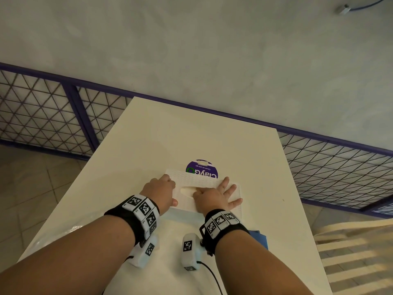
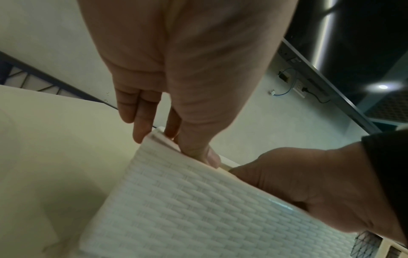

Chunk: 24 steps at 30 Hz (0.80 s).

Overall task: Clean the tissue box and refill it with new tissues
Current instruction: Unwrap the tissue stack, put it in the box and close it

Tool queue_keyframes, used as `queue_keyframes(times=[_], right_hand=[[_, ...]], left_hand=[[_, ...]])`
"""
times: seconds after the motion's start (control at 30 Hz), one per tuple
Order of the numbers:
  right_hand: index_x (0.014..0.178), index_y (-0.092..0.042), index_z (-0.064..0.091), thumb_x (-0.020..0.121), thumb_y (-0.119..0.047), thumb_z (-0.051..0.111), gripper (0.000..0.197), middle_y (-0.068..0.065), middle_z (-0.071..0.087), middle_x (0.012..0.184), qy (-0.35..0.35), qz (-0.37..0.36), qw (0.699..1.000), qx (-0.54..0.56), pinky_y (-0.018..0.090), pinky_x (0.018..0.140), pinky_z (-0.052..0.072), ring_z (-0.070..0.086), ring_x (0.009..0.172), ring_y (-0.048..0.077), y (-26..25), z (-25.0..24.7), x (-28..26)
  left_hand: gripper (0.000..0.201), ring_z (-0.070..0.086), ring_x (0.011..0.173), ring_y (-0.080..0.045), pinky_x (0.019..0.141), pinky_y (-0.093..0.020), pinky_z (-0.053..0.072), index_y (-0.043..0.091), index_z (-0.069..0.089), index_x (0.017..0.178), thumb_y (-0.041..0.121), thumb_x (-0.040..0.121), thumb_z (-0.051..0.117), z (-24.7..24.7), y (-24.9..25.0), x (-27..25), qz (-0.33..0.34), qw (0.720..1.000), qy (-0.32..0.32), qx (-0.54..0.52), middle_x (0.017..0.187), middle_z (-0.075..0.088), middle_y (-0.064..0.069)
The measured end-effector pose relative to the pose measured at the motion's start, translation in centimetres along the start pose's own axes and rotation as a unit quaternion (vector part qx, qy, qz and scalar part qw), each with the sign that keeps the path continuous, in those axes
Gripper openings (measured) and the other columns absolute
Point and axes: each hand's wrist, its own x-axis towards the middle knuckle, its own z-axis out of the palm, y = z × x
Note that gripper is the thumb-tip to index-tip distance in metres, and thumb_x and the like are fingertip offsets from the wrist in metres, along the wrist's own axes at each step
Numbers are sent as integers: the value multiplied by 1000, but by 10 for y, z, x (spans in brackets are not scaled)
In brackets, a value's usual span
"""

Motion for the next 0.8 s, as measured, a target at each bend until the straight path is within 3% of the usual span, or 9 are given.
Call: queue_keyframes(times=[0.1,0.3,0.43,0.5,0.6,0.63,0.7,0.8], right_hand=[[121,-42,60,86,-54,43,40,6,-27,156,-9,4,1000,5,69,103,-17,-26,141,38,-1,-1,1],[123,-27,61,88,-48,38,47,4,-25,157,-4,25,1000,13,69,105,-16,-26,141,37,-5,-1,2],[117,-29,65,86,-43,38,43,1,-19,158,0,19,999,30,70,105,-16,-23,142,36,-4,1,4],[106,-31,70,83,-41,40,39,-3,-11,160,17,3,999,52,69,105,-17,-20,144,34,-1,2,2],[77,-32,72,82,-42,44,30,-12,9,157,45,-52,992,104,65,104,-21,-10,146,25,7,4,-1],[75,-34,70,83,-42,45,28,-15,15,156,48,-74,989,115,64,105,-20,-7,147,22,10,4,-1],[87,-39,70,85,-40,45,25,-20,26,152,40,-107,983,141,63,106,-19,-2,147,15,17,4,0],[93,-35,69,87,-34,47,23,-24,39,144,31,-120,976,181,63,108,-17,7,146,11,20,2,3]], left_hand=[[51,44,117,-26,97,-38,41,17,47,134,35,89,62,1,0,0,1,1000,-1,4,137,41,1],[49,44,116,-26,95,-35,41,18,46,135,34,90,60,3,1,-1,0,1000,6,8,138,40,3],[50,44,117,-26,95,-35,41,18,45,136,35,91,60,2,1,-1,-3,1000,3,12,139,39,3],[50,44,116,-26,94,-36,41,18,45,135,35,90,60,2,1,-1,-2,1000,2,15,139,39,2],[51,45,116,-26,94,-36,41,17,46,135,35,90,60,1,2,0,-2,1000,-1,21,138,40,1],[51,45,116,-26,93,-35,41,17,45,135,35,90,60,1,2,0,-2,1000,-2,25,137,40,1],[50,46,115,-27,93,-35,41,18,45,135,35,90,60,0,3,0,-2,999,-4,32,137,40,0],[49,46,115,-27,92,-35,41,17,45,135,35,91,59,0,4,-1,0,999,-3,34,136,40,0]])
